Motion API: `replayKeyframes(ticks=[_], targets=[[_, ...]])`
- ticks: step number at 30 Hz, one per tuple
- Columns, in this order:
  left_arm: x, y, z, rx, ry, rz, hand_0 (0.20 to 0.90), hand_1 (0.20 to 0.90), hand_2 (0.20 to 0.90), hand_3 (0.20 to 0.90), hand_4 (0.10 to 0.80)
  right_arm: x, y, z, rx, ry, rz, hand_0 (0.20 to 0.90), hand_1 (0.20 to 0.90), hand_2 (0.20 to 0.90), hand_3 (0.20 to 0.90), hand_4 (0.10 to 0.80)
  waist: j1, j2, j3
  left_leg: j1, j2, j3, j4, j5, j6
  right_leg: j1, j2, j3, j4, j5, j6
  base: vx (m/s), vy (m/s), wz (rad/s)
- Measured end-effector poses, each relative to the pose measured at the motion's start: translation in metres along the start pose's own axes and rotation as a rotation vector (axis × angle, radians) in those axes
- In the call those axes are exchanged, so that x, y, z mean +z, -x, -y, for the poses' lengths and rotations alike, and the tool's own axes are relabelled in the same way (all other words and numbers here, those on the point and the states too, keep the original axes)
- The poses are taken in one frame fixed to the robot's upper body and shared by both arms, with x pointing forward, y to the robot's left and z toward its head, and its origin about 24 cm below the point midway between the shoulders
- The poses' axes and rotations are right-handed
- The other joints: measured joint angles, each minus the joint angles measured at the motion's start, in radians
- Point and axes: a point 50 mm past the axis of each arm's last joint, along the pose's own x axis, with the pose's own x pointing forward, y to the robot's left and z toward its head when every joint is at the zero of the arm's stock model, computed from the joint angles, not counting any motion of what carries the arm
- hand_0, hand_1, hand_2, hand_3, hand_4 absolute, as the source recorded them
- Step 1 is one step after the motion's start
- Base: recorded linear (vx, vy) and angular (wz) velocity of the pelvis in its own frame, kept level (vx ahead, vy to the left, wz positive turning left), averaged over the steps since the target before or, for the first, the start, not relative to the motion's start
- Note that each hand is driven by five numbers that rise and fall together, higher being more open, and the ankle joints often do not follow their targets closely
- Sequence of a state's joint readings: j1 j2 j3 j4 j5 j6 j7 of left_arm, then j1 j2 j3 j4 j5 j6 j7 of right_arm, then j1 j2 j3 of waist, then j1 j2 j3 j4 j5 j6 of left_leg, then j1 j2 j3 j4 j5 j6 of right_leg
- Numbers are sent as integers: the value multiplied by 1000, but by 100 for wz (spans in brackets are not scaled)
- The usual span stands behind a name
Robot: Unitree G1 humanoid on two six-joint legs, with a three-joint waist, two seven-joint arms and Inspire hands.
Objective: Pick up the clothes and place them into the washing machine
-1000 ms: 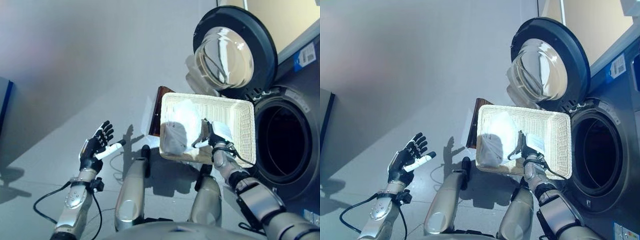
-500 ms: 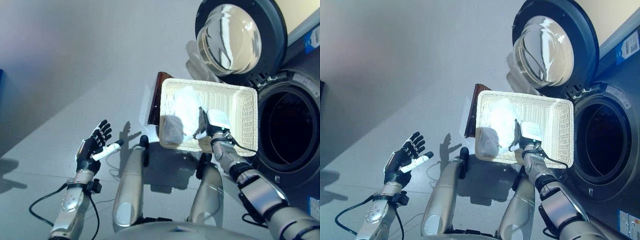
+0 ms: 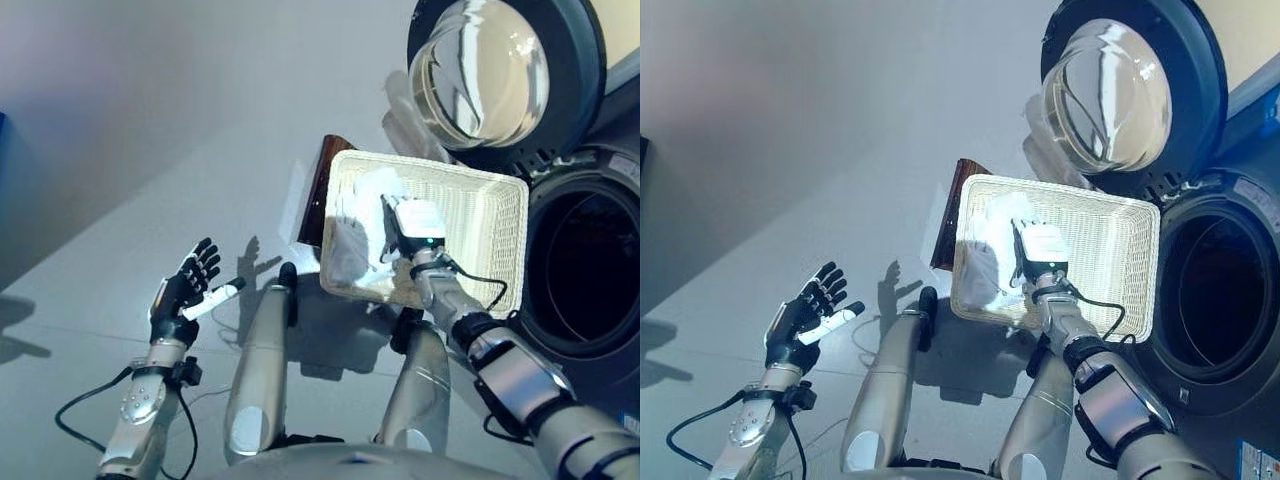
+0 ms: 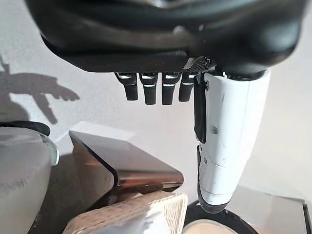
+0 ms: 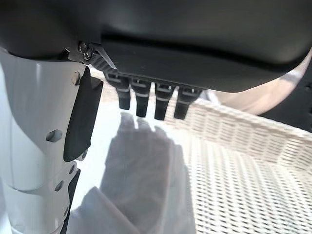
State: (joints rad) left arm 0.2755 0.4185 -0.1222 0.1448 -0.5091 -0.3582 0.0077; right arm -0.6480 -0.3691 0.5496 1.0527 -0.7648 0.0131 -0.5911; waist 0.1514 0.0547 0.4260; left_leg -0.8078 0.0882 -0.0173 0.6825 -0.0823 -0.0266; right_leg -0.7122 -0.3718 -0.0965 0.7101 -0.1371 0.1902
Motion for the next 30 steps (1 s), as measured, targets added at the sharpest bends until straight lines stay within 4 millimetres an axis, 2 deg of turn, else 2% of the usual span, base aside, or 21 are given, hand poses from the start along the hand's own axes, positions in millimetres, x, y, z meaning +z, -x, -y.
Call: replayKeyframes(ticks=[12, 15, 17, 18, 22, 30], targets=[[1, -1, -1, 7, -4, 4, 900, 900, 900, 900, 800, 18, -14, 10, -25, 20, 42, 900, 900, 900, 900, 800, 6, 0, 0, -25, -3, -7, 1, 7, -9, -32, -6, -1, 28, -11, 0, -5, 2, 2], [2, -1, -1, 5, -9, 4, 900, 900, 900, 900, 800, 19, -14, 6, 4, 32, 33, 900, 900, 900, 900, 800, 9, 0, 0, -27, -3, -13, 10, 6, -12, -32, -7, -4, 43, -24, 2, 50, -20, 3], [5, -2, 0, -8, -7, 19, 900, 900, 900, 900, 800, 17, -14, 3, 23, 42, 15, 900, 900, 900, 900, 800, 8, 0, 0, -33, -14, -25, 14, 13, -15, -34, -12, -4, 61, -32, -5, -51, 1, 20], [7, -2, 1, -13, -6, 28, 900, 900, 900, 900, 800, 16, -15, 4, 25, 46, 11, 900, 900, 900, 900, 800, 11, 0, 0, -41, -15, -31, 14, 10, -16, -38, -13, -10, 68, -45, 1, 86, -32, 26], [10, -1, -1, -27, -21, 32, 900, 900, 900, 900, 800, 15, -21, 10, 40, 58, -8, 900, 900, 900, 900, 800, 34, 1, 0, -69, -17, -38, 29, 14, -17, -66, -16, -9, 93, -49, -9, 15, -15, 6], [19, -1, -1, -45, -34, 60, 900, 900, 900, 900, 800, 8, -25, 13, 69, 50, -51, 900, 900, 900, 900, 800, 55, 2, 0, -90, -25, -47, 48, 10, -19, -90, -24, -6, 128, -68, -5, -9, -4, 4]])
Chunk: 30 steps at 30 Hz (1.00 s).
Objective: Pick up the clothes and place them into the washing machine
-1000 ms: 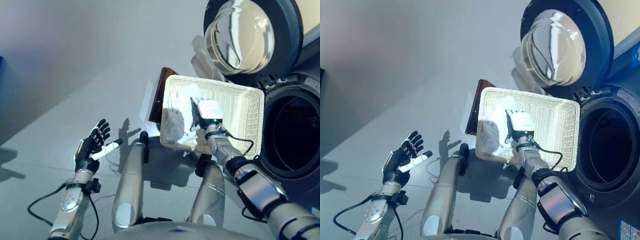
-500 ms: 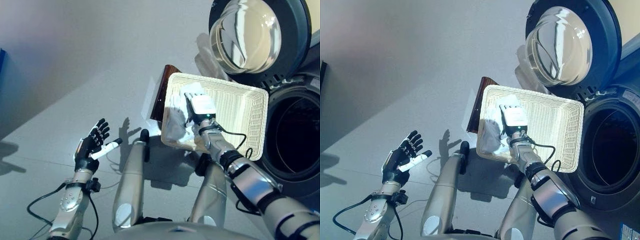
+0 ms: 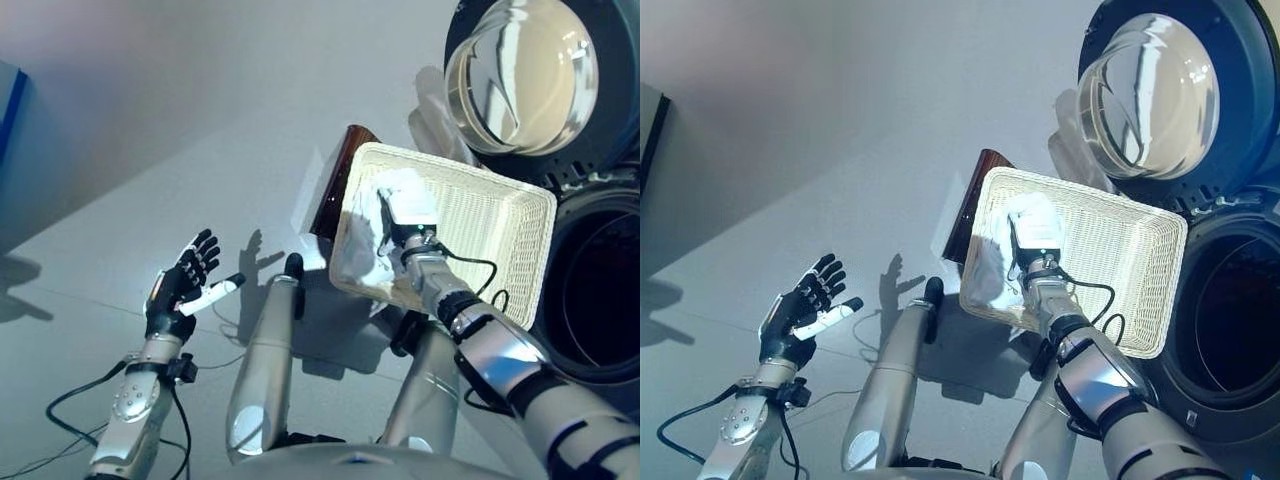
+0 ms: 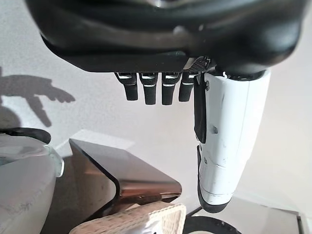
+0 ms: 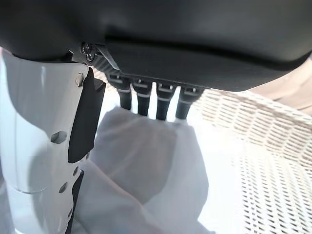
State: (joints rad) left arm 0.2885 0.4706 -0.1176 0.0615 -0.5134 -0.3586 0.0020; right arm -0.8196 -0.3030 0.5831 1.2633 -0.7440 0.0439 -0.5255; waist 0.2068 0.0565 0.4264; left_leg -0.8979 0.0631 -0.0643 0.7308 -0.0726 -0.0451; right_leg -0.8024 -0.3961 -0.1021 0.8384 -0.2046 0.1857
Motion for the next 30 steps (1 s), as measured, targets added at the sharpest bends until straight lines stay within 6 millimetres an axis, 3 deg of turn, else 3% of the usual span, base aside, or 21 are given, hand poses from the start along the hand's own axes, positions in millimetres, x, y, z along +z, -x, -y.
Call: replayKeyframes(ticks=[15, 16, 17, 18, 25, 30], targets=[[7, -1, 1, -14, 9, 23, 900, 900, 900, 900, 800, -11, -5, 8, 3, 28, -55, 900, 900, 900, 900, 800, 2, 3, 2, -42, -13, -3, -17, 2, -2, -44, -12, 6, 33, -12, -4, -3, -5, 7], [7, -1, 1, -14, 8, 22, 900, 900, 900, 900, 800, -12, -6, 9, 3, 30, -60, 593, 593, 593, 593, 580, 3, 3, 2, -42, -13, -3, -19, 2, -3, -45, -11, 6, 33, -12, -4, 5, -3, 7], [7, -1, 1, -13, 8, 20, 900, 900, 900, 900, 800, -12, -7, 9, 8, 31, -62, 458, 458, 458, 458, 484, 3, 3, 2, -42, -13, -3, -19, 2, -3, -45, -11, 6, 33, -12, -4, 0, 0, 0], [6, -1, 1, -13, 8, 19, 900, 900, 900, 900, 800, -11, -7, 10, 11, 30, -62, 200, 200, 200, 200, 300, 3, 3, 2, -42, -13, -3, -19, 2, -3, -45, -11, 6, 32, -12, -4, 0, 0, 0], [8, -1, -1, -8, 3, 24, 900, 900, 900, 900, 800, -12, -14, 23, -18, 14, -90, 200, 200, 200, 200, 300, 4, 3, 2, -43, -23, -3, -20, 2, -3, -45, -18, 9, 25, -12, -4, -1, 2, 1], [11, -2, -7, 16, -5, 37, 900, 900, 900, 900, 800, -16, -13, 18, 19, 12, -109, 200, 200, 200, 200, 300, 4, 3, 2, -50, -25, -3, -15, 2, -3, -46, -19, 8, 22, -12, -4, 0, 0, 0]])
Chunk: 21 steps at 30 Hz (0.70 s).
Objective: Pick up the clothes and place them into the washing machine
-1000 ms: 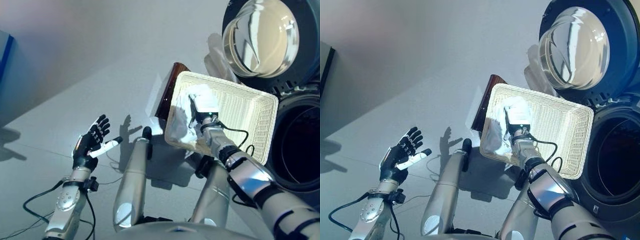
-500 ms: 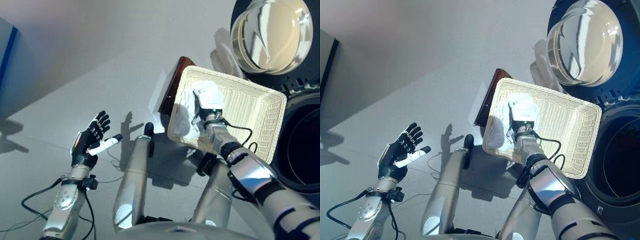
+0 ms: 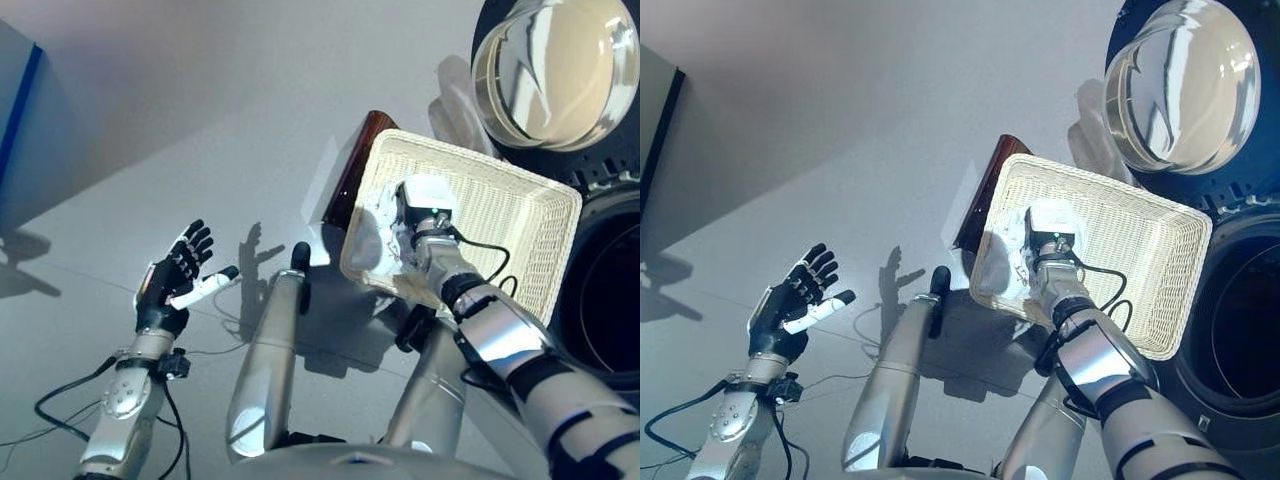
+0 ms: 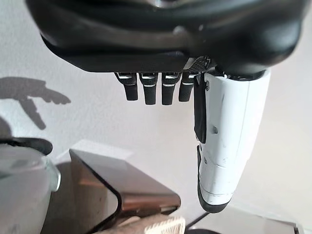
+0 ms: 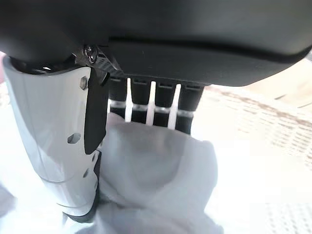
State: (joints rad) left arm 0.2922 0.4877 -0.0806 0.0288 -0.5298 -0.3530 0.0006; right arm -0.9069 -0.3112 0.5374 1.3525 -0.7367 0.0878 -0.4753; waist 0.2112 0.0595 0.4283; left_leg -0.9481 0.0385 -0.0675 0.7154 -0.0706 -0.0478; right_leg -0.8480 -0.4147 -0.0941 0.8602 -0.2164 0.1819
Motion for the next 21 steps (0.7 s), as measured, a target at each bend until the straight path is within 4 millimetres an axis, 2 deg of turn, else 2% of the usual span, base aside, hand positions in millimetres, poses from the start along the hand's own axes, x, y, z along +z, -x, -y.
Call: replayKeyframes(ticks=[6, 13, 21], targets=[[0, 0, 0, -2, -1, 0, 900, 900, 900, 900, 800, 0, 1, -3, 23, -1, 0, 200, 200, 200, 200, 300, -2, 0, 0, 0, 0, 0, 23, 0, 0, 1, -5, 1, 16, -6, 6, -3, -3, -1], [1, -1, 0, -6, -2, 3, 900, 900, 900, 900, 800, 3, 2, -6, 35, -18, -1, 200, 200, 200, 200, 300, -5, 0, 0, -2, 0, -4, 51, -5, 4, 3, -7, 2, 45, -30, 2, 0, 0, 0], [1, -1, 0, -3, -2, 3, 900, 900, 900, 900, 800, -9, 5, -10, 22, -219, -124, 200, 200, 200, 200, 300, -8, 1, 1, -3, 1, -4, 56, -5, 4, 2, -6, 4, 45, -30, 2, 0, 0, 0]])
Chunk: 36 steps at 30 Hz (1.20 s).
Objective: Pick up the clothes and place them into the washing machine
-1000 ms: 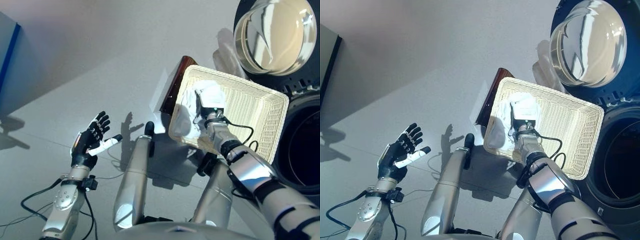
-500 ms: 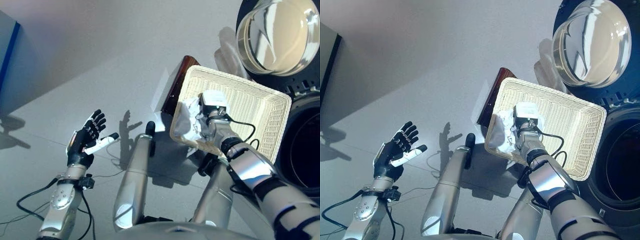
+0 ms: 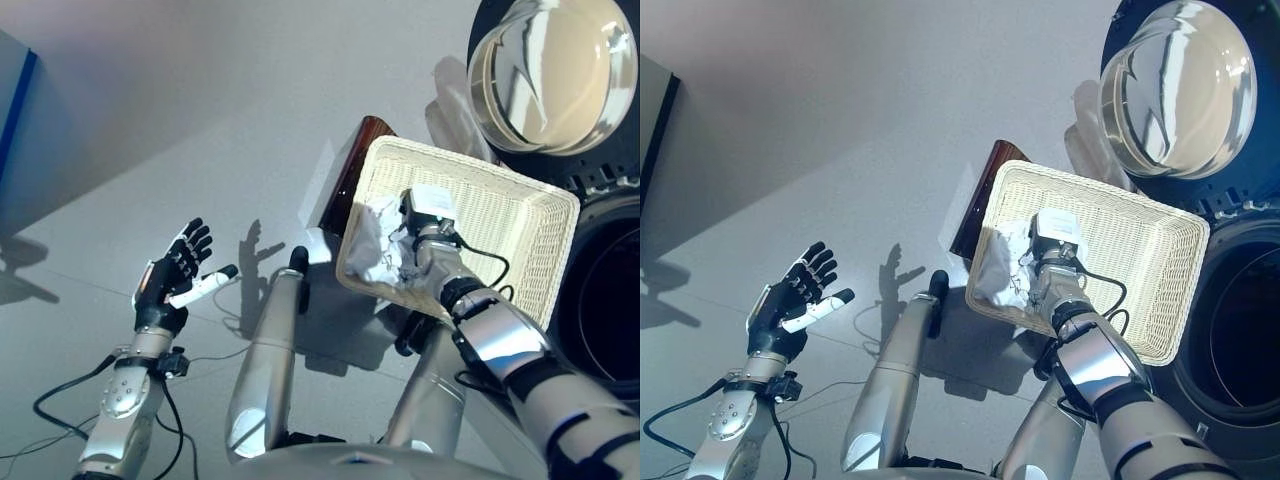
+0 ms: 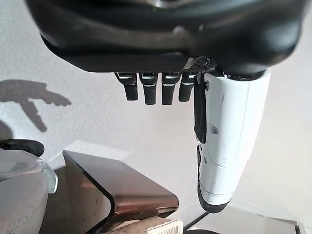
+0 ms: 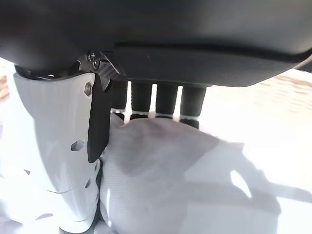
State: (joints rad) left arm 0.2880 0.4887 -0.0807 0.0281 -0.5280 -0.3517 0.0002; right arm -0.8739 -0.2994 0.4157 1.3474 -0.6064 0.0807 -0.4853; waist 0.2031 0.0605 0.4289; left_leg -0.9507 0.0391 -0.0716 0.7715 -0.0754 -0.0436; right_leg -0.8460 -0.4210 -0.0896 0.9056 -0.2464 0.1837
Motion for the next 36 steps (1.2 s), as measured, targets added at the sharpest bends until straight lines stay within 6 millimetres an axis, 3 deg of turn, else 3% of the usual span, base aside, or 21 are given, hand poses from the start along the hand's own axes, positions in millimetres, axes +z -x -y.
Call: replayKeyframes(ticks=[2, 11, 17, 22, 28, 36], targets=[[0, 0, 0, 4, 0, -1, 900, 900, 900, 900, 800, -5, 2, -3, -10, -78, -37, 200, 200, 200, 200, 300, -2, 0, 0, -1, 0, 0, 2, 0, 0, 0, 1, 1, 0, -1, 2, 0, 0, 0], [-2, 1, -3, 34, -2, -10, 900, 900, 900, 900, 800, -49, 21, -22, -92, -720, -339, 200, 200, 200, 200, 300, -54, -4, 4, -11, 4, 6, 19, -8, 10, -11, 13, 19, -5, -1, 1, 4, -2, -2], [0, 1, -8, 56, -3, 0, 900, 900, 900, 900, 800, -72, 34, -32, -141, -891, -463, 200, 200, 200, 200, 300, -67, -5, 5, -11, 21, 11, 24, -12, 6, -17, 28, 23, -1, 1, 0, 5, 0, -8], [0, 2, -9, 58, -4, -2, 900, 900, 900, 900, 800, -86, 39, -30, -260, -1188, -575, 200, 200, 200, 200, 300, -83, -6, 5, -9, 23, 12, 27, -14, 7, -15, 31, 24, -2, 1, -1, 1, 4, -1], [-1, 2, -9, 73, 11, -4, 900, 900, 900, 900, 800, -88, 45, -35, -364, -1558, -683, 200, 200, 200, 200, 300, -86, -6, 5, -3, 36, 18, 30, -16, 6, -16, 38, 27, -3, 3, -4, 1, 10, -7], [-6, 4, -7, 87, 87, -18, 900, 900, 900, 900, 800, -78, 53, -46, -489, -2207, -661, 200, 200, 200, 200, 300, -106, -6, 5, 0, 37, 23, 28, -16, 6, -18, 39, 36, -4, 3, -4, 1, 1, -1]])
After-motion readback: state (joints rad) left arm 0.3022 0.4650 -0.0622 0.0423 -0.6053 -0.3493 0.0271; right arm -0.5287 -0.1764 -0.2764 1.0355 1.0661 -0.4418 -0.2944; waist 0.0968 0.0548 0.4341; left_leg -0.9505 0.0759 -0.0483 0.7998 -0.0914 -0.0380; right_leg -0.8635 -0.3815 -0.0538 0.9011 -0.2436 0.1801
